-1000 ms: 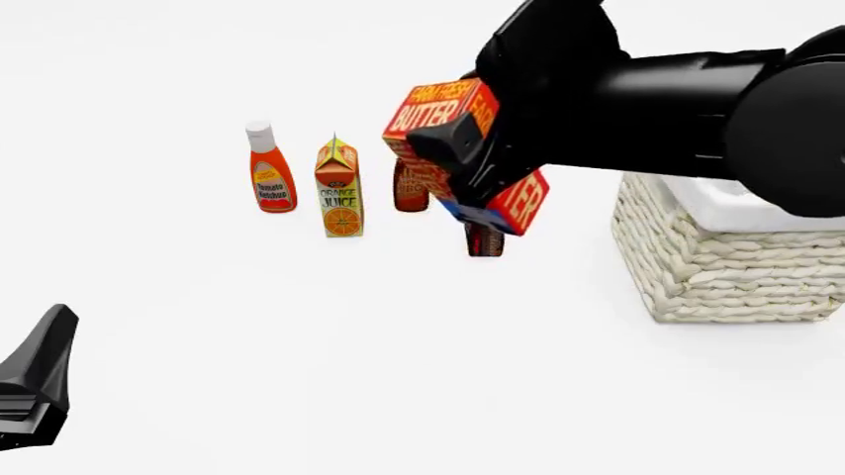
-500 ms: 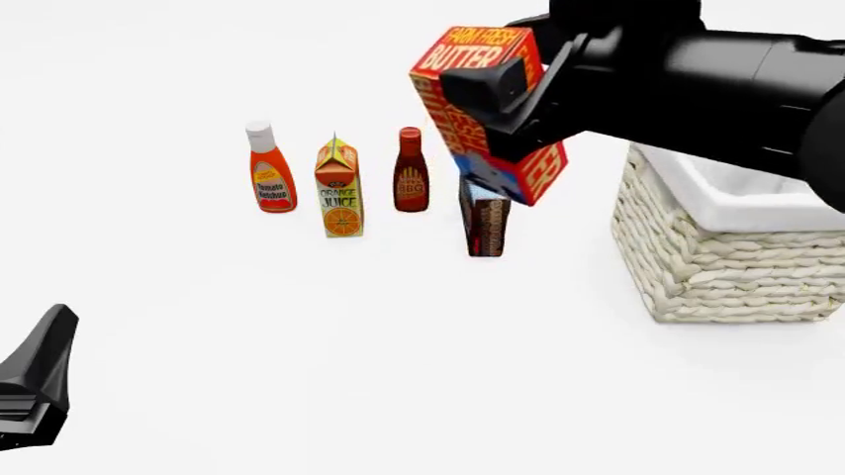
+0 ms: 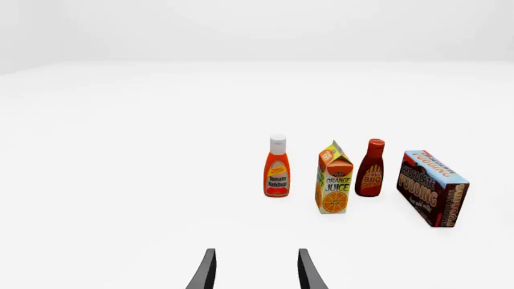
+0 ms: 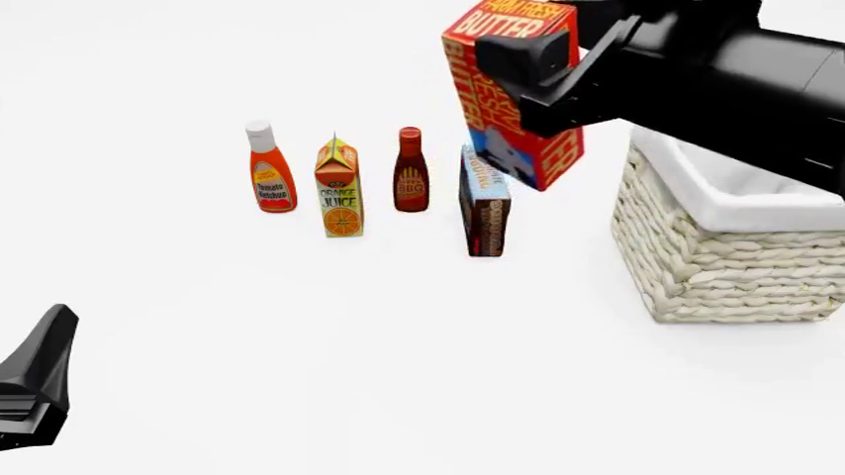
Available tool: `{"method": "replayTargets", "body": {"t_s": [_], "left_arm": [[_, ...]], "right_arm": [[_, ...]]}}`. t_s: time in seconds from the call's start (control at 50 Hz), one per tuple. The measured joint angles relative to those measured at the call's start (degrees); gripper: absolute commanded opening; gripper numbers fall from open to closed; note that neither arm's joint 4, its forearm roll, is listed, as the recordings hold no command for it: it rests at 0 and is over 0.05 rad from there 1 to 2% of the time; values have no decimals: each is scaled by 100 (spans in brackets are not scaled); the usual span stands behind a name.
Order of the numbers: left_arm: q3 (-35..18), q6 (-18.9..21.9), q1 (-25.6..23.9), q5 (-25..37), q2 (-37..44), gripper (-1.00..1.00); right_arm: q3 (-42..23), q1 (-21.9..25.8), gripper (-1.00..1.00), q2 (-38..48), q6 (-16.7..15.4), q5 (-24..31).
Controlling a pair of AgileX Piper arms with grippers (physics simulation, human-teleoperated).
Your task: Pick the butter and place it in the basket.
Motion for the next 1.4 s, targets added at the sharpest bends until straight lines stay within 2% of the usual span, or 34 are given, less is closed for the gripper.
{"method": "replayTargets", "body": {"t_s": [0.5, 1.4], "left_arm": [[0, 0, 0, 0, 0, 100], [0, 0, 0, 0, 0, 100]], "right_arm": [[113, -548, -100, -1, 361, -671], [900, -1856, -100, -374, 1335, -1779]]}}
